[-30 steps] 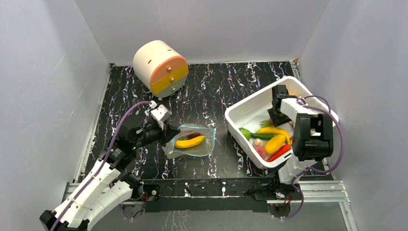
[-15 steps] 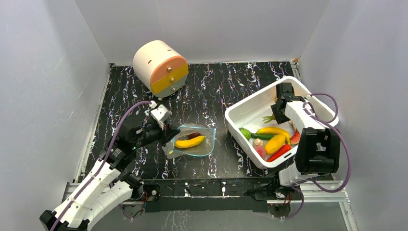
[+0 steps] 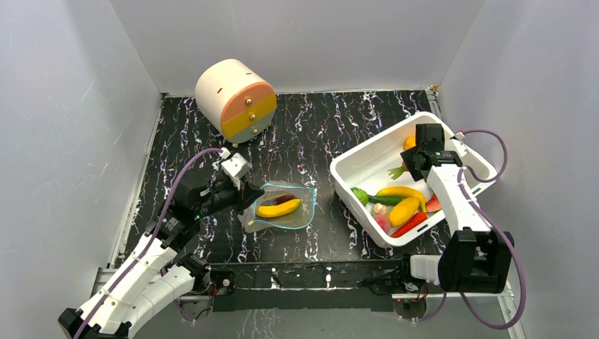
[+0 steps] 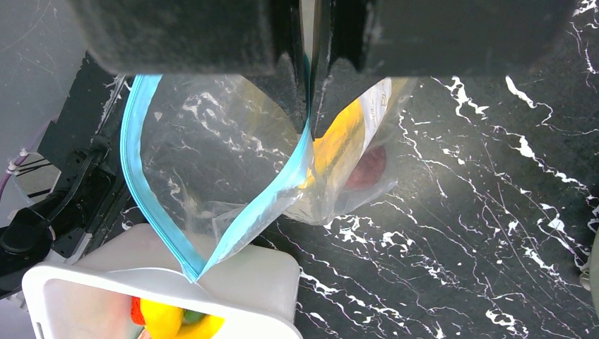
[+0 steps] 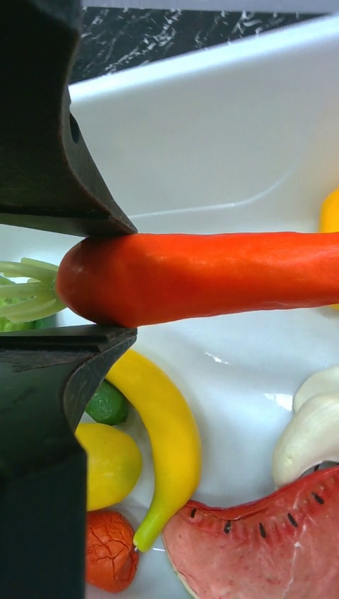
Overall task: Place the food in the zip-top bag and seal the zipper
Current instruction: Pick up the fake vegetable from the bin.
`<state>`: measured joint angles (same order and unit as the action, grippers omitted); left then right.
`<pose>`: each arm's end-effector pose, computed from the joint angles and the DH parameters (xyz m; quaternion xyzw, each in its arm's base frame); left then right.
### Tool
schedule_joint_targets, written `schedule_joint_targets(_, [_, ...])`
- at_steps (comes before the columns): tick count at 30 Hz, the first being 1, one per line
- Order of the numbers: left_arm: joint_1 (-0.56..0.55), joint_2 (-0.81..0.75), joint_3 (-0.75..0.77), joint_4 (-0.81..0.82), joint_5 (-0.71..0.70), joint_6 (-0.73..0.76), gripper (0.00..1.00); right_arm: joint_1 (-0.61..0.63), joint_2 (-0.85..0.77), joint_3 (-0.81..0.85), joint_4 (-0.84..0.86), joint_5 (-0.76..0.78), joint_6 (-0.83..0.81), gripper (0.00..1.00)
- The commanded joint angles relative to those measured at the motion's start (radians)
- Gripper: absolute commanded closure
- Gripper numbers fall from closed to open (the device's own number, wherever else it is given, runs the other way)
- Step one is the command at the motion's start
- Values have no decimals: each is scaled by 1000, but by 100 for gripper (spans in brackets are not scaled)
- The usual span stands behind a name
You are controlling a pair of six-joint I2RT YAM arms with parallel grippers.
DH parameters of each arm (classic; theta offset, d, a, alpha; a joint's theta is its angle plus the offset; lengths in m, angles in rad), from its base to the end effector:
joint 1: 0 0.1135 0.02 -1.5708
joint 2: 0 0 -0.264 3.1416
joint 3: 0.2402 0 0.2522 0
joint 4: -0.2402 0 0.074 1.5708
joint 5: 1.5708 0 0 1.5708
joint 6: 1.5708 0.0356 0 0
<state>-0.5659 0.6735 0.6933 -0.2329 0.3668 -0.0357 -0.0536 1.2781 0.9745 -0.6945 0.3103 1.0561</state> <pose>0.1300 -0.0977 0.3203 0.3110 0.7085 -0.3185 0.5476 0.2530 -0.0245 0.2596 0.5364 0.7826 0.0041 0.3160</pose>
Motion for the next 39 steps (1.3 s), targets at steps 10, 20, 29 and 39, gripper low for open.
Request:
schedule_joint_targets(10, [2, 2, -16, 63, -19, -39, 100, 9, -202, 41, 154, -353, -315, 73])
schedule_joint_targets(20, [3, 27, -5, 90, -63, -47, 100, 213, -217, 112, 98, -481, -385, 73])
schedule_joint_targets(29, [2, 103, 44, 136, -134, -27, 100, 486, -209, 153, 101, -643, -406, 73])
schedule_joint_targets(39, [2, 231, 158, 219, -289, 95, 100, 710, -254, 138, 173, -833, -394, 73])
